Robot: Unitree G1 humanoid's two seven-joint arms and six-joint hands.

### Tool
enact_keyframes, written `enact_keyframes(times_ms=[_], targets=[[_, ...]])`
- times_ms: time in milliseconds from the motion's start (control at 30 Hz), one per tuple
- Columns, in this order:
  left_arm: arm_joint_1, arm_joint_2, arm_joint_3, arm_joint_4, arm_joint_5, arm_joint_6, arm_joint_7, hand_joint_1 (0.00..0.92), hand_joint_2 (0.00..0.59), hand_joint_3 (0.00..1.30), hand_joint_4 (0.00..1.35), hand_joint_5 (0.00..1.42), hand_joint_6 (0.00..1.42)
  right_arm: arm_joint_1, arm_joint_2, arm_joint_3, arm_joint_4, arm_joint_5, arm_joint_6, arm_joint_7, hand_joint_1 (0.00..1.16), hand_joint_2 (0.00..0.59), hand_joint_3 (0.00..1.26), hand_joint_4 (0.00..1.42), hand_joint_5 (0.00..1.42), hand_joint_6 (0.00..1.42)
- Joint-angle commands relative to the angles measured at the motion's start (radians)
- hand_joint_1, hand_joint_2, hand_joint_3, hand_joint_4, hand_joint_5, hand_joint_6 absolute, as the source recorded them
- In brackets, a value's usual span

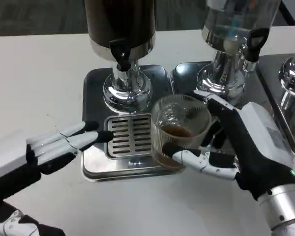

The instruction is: Grasp the cup under the faucet to collect the drink, then remove the cup.

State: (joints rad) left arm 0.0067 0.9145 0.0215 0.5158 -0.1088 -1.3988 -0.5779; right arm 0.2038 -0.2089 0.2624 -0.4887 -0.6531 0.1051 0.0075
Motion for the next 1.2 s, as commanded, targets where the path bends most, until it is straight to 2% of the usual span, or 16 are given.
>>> enact_keyframes(times_ms=[33, 267, 533, 700, 1200], targets=[[0.045, 0.044, -0.008, -0.048, -0.040, 0.001, 0.016, 0.000, 0.082, 0.03, 0.00, 0.00, 0.14, 0.029, 0.000, -0.021, -0.081, -0.006, -0.009, 0.008, 0.60, 0.292, 0.43, 0.64, 0.78, 0.86], [0.102, 0.071, -0.012, -0.107, -0.084, 0.015, 0.013, 0.000, 0.081, 0.03, 0.00, 0.00, 0.14, 0.090, 0.008, -0.025, -0.133, 0.004, -0.025, 0.019, 0.59, 0.294, 0.44, 0.64, 0.78, 0.86], [0.140, 0.092, -0.001, -0.145, -0.123, 0.028, 0.007, 0.000, 0.081, 0.04, 0.00, 0.00, 0.14, 0.118, 0.014, -0.025, -0.161, 0.018, -0.029, 0.027, 0.59, 0.306, 0.44, 0.64, 0.78, 0.87], [0.149, 0.095, 0.001, -0.147, -0.137, 0.032, 0.002, 0.000, 0.077, 0.04, 0.00, 0.00, 0.14, 0.127, 0.014, -0.018, -0.170, 0.017, -0.035, 0.024, 0.59, 0.307, 0.45, 0.66, 0.79, 0.89], [0.138, 0.092, 0.009, -0.135, -0.121, 0.028, 0.001, 0.000, 0.070, 0.05, 0.00, 0.00, 0.14, 0.112, 0.008, -0.033, -0.168, 0.020, -0.041, 0.023, 0.59, 0.308, 0.46, 0.66, 0.81, 0.90]])
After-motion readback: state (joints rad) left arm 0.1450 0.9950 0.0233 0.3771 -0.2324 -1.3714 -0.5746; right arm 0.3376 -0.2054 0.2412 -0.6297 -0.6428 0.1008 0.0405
